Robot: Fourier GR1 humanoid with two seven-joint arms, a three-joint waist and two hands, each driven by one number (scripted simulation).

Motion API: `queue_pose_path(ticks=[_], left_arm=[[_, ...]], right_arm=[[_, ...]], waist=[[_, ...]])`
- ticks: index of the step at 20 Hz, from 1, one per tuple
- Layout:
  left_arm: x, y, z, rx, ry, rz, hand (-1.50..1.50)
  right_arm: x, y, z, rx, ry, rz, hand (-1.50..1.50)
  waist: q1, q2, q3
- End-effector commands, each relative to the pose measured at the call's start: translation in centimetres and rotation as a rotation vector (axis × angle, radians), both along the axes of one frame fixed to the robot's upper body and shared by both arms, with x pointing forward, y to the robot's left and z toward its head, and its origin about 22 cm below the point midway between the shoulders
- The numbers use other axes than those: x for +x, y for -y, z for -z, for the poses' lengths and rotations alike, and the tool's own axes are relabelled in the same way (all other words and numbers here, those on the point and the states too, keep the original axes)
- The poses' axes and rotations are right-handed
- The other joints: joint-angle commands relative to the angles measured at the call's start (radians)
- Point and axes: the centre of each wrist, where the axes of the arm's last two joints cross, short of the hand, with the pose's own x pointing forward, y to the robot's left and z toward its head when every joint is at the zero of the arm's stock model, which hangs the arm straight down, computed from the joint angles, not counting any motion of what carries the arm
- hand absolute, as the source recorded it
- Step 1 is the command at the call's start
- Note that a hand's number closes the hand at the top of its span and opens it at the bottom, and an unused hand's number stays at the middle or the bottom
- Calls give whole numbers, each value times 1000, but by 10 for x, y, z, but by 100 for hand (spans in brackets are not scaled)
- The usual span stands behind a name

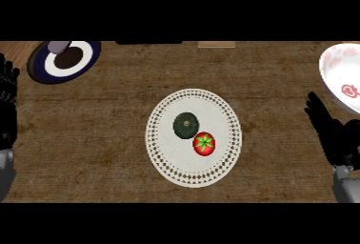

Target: Pick the squash from the placemat and place it in the bowl

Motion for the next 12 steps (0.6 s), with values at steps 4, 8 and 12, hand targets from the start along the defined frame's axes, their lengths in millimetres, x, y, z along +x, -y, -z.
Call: queue_pose_path(ticks=[4,8,12], left_arm=[[-2,32,15,-194,-71,208,0],[-3,48,26,-300,-148,283,0],[-4,52,31,-372,-189,357,0]], right_arm=[[29,-113,-16,223,124,178,-150],[12,-57,25,-222,-15,432,-150],[26,-146,16,-99,137,629,-150]], waist=[[12,-6,-29],[-15,13,-52],[7,-4,-33]])
